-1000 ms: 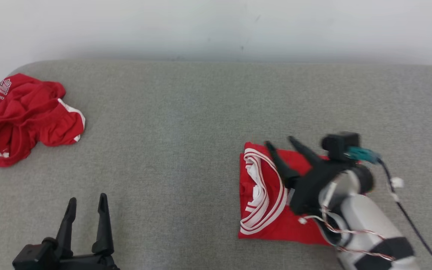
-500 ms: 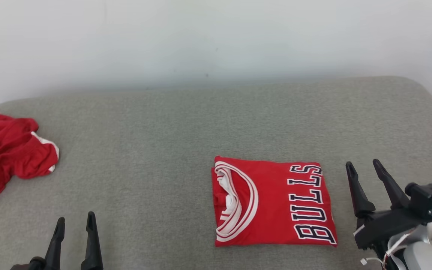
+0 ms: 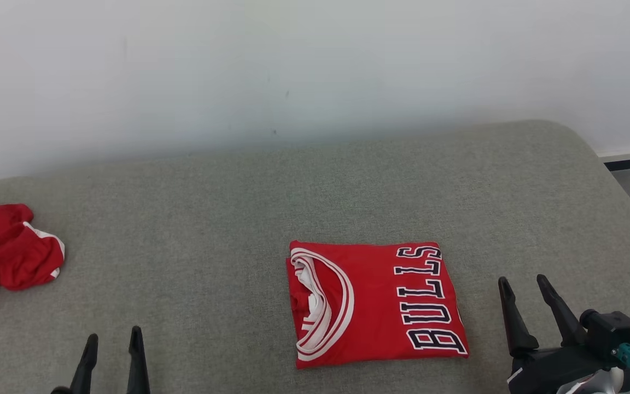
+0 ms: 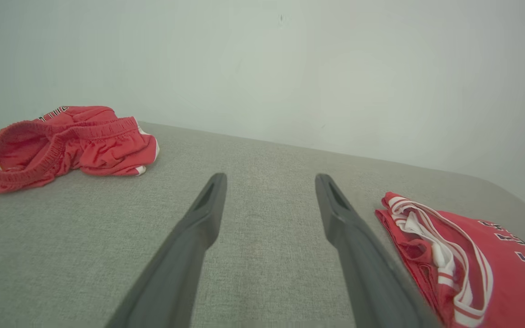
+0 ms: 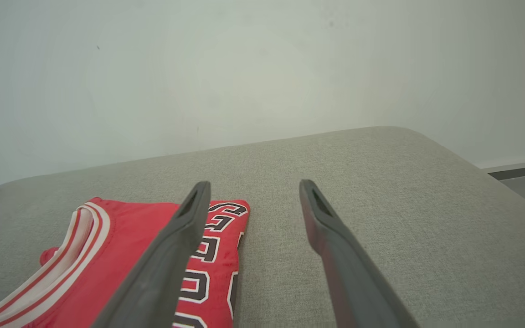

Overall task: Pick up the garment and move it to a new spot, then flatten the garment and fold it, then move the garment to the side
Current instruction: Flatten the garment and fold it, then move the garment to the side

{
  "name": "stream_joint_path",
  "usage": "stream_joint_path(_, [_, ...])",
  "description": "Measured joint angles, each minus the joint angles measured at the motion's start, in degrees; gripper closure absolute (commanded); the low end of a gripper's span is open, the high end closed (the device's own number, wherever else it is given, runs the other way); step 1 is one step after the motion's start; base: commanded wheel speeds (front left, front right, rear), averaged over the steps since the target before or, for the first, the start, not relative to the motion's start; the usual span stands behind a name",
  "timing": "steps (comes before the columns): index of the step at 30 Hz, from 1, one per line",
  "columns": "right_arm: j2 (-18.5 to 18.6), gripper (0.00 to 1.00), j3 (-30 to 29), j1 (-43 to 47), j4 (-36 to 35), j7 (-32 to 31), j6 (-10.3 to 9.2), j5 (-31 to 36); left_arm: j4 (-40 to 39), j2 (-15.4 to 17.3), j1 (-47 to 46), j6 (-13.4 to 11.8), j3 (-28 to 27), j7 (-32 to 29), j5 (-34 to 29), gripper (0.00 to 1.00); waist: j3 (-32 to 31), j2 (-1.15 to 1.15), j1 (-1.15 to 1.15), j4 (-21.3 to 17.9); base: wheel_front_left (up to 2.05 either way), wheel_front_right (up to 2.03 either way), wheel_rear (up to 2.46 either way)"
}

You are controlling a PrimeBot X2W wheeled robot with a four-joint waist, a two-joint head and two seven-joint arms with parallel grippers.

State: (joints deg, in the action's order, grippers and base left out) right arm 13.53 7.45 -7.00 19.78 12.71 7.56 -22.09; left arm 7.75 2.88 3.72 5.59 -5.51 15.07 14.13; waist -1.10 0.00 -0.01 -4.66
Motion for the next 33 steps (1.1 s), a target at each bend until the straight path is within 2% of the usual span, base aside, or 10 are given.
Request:
stream_joint_path(17, [-0.90, 0.00, 0.25, -0.75, 1.01, 0.40, 0.00, 0.51, 0.41, 0.00, 0.60, 0.23, -0.36, 0.00, 0.04, 0.00, -0.02, 0.00, 0.01, -0.85, 0.00, 0.00, 0.00])
stream_joint_path(33, [-1.87, 0.00, -0.16, -1.24, 2.82, -0.44, 0.00, 1.49, -0.12, 0.00, 0.40, -0.04, -0.08, 0.00, 0.42, 0.00, 0.22, 0.00, 0.01, 0.40, 0.00, 0.00, 0.00])
